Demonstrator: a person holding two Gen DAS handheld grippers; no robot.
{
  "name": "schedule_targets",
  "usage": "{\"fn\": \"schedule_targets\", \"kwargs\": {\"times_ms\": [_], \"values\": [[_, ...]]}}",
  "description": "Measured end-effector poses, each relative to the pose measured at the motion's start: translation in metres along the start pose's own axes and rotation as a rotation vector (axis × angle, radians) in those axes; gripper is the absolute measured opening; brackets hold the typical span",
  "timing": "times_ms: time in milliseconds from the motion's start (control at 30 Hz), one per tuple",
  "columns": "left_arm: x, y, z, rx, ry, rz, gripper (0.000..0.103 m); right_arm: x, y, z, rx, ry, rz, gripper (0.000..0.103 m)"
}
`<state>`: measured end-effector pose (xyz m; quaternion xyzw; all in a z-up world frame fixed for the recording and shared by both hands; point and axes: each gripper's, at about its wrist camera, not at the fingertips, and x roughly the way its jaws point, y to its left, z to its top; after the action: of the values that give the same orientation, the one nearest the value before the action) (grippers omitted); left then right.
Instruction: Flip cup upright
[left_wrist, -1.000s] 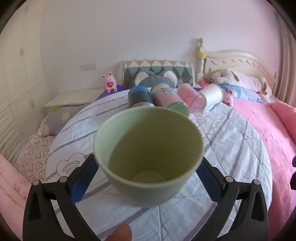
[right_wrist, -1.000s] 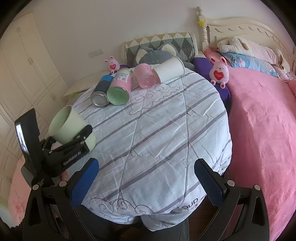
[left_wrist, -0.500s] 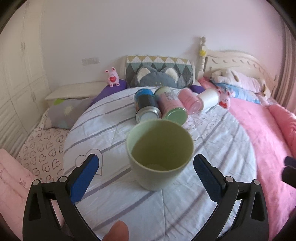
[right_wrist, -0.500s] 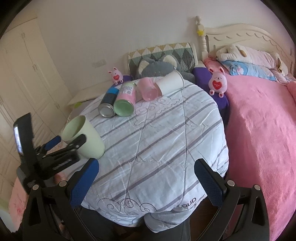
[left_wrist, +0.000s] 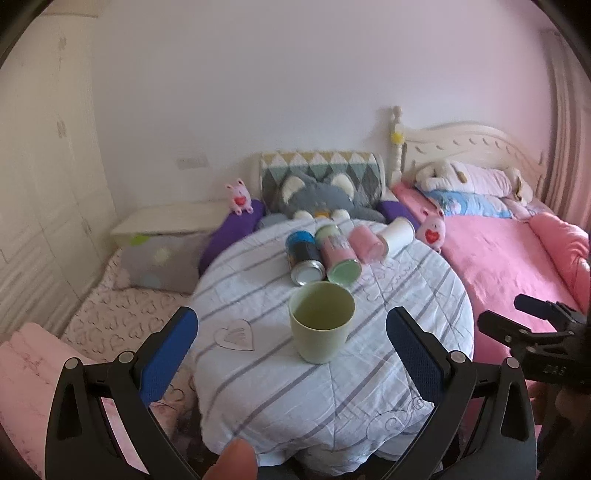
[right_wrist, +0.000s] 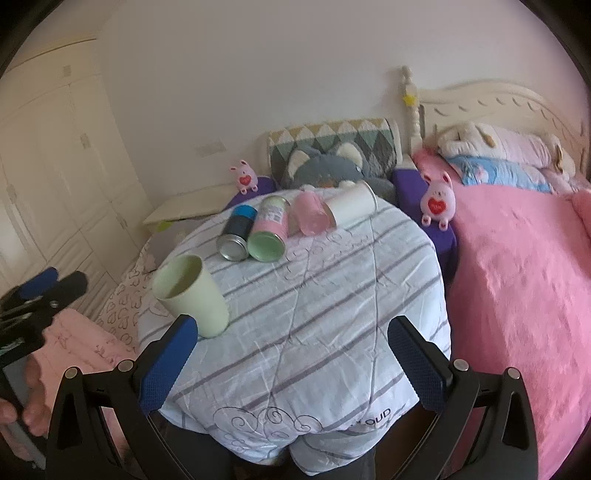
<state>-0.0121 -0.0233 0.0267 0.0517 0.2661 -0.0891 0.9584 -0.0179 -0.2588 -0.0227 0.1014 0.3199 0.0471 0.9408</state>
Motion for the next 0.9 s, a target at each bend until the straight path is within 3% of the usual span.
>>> {"fn": "schedule_targets", "kwargs": {"times_ms": [267,900], "values": [[-0.012,0.001,-0.006,-0.019,0.010,0.026,0.103,-0.004,0.011,0.000,-0.036,-0.010,0.006,0.103],[-0.017,-0.005,-0.019,-0.043,0.047,-0.003,0.103,-0.005,0.017,-0.006,-0.053,0.006,0.000,0.103]]}}
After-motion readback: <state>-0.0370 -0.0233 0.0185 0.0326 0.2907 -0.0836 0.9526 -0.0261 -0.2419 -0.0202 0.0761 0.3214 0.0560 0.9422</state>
